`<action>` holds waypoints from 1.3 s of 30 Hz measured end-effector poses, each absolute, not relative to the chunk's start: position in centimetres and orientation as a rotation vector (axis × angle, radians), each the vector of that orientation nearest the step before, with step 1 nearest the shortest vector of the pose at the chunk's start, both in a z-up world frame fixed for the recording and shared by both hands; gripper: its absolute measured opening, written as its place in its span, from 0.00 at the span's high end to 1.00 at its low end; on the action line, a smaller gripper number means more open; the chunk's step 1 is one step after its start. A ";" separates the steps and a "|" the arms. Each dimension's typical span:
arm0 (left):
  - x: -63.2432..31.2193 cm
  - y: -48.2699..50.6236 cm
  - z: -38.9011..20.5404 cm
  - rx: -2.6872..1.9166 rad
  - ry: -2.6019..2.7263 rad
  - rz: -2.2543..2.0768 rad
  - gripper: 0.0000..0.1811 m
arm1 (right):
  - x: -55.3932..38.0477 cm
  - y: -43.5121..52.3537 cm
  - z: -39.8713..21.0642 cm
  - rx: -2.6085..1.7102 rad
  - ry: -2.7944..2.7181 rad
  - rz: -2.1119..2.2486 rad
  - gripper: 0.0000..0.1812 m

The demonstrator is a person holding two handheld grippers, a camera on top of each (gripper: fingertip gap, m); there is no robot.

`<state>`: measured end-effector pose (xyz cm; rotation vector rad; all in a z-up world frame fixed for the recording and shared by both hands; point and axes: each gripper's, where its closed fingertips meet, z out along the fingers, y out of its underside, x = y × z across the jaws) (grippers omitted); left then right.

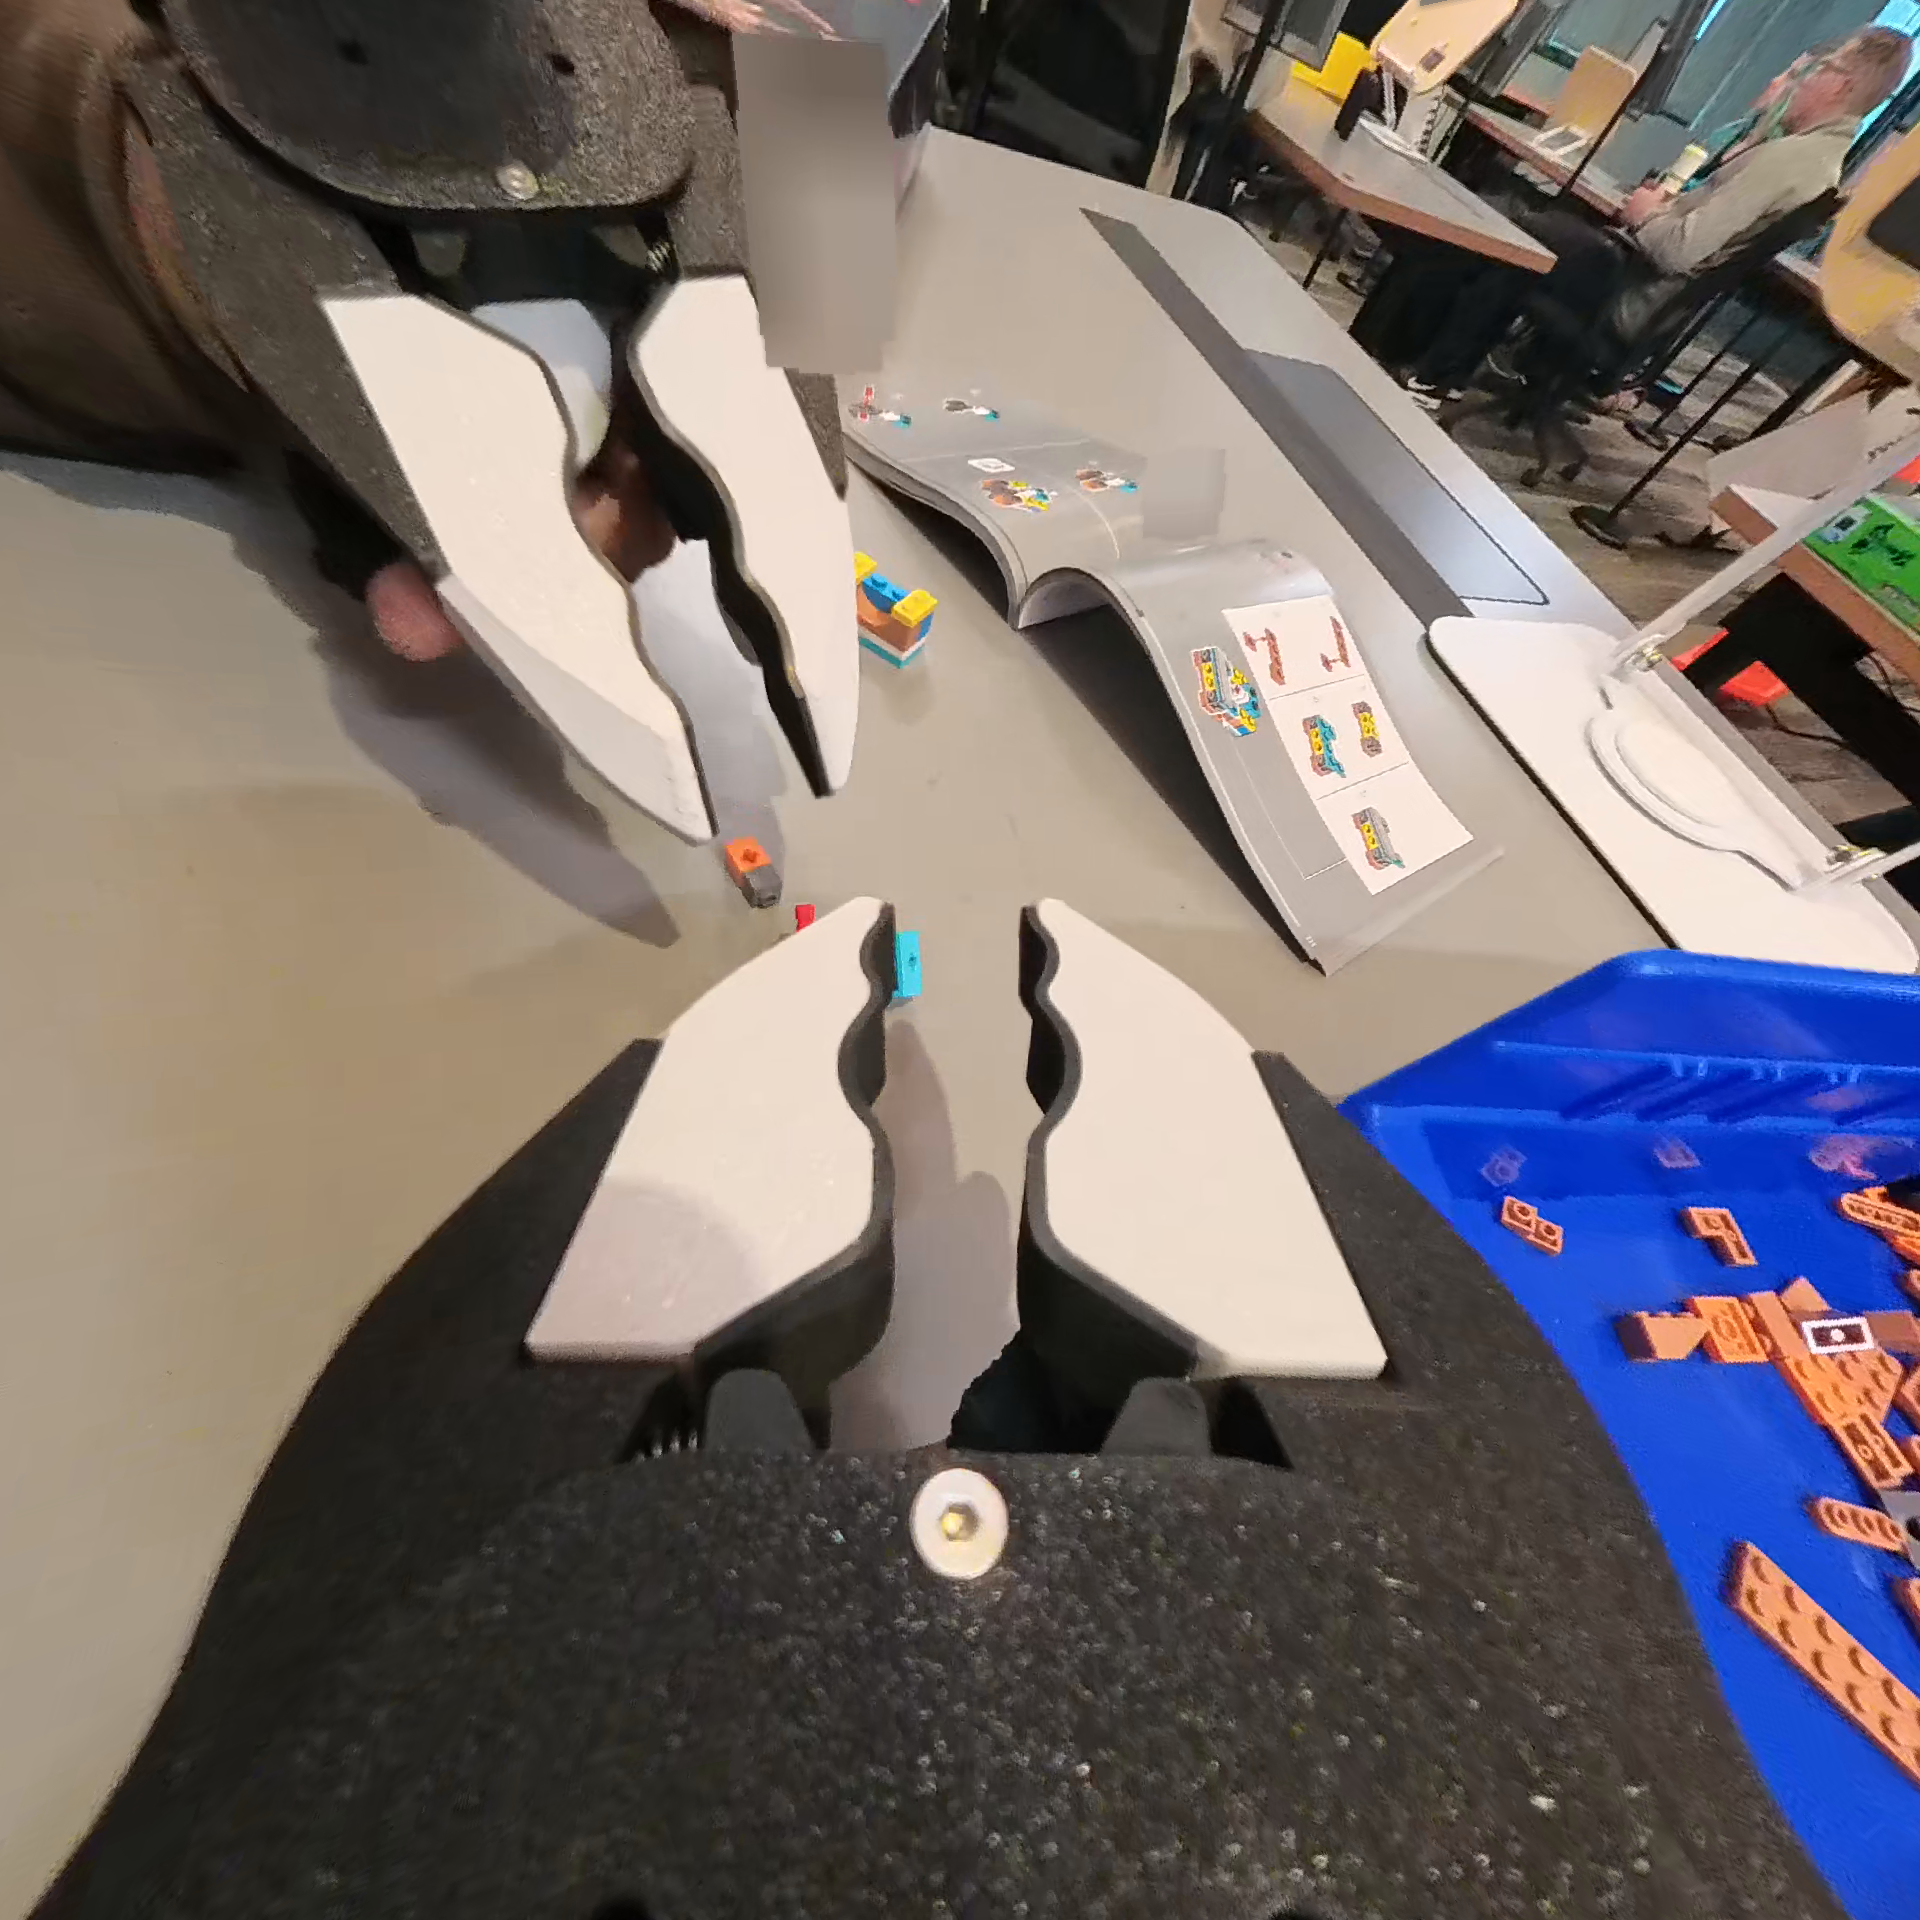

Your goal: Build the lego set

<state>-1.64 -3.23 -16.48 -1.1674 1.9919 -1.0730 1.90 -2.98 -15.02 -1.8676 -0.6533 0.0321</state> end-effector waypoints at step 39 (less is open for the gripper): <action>-1.6 -1.5 -18.2 -1.336 1.996 -1.124 0.88 | 2.5 -3.1 -16.5 -1.901 -0.607 0.086 0.86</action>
